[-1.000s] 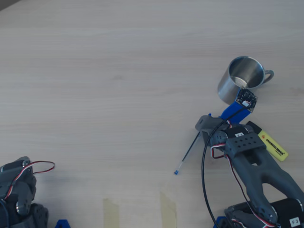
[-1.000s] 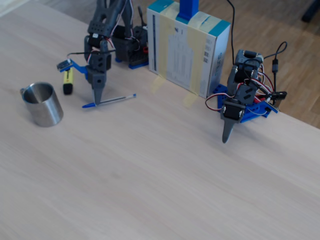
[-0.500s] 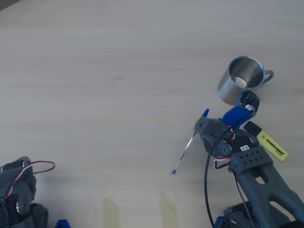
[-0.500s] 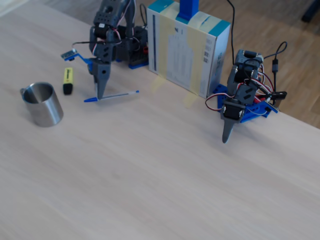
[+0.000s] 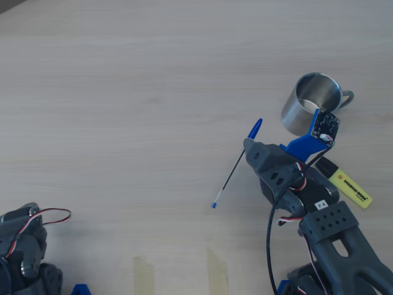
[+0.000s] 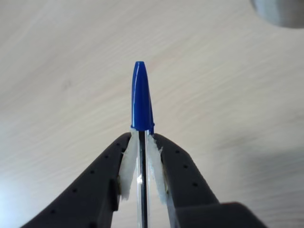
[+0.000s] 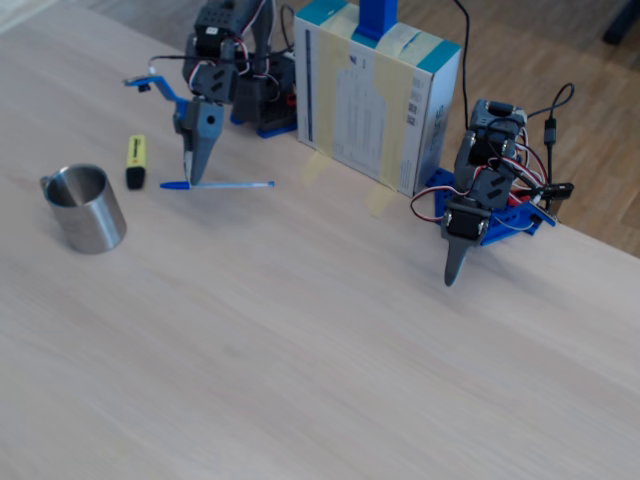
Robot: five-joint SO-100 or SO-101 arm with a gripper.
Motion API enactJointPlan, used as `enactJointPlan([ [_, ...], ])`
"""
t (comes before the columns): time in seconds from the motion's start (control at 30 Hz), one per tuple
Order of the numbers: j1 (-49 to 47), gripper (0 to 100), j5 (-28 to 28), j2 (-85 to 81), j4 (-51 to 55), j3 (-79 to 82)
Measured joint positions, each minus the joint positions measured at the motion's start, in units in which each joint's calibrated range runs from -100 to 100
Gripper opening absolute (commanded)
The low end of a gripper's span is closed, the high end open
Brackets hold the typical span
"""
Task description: Grab the blue pen and put it in the silver cup.
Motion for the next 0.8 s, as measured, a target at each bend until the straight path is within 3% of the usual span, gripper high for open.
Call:
enactJointPlan([
  [0.47,0.33,2,2.67,-10.0,-0.67,0.0],
  [0.8,0.84,2,7.69,-14.51,-8.24,0.0],
])
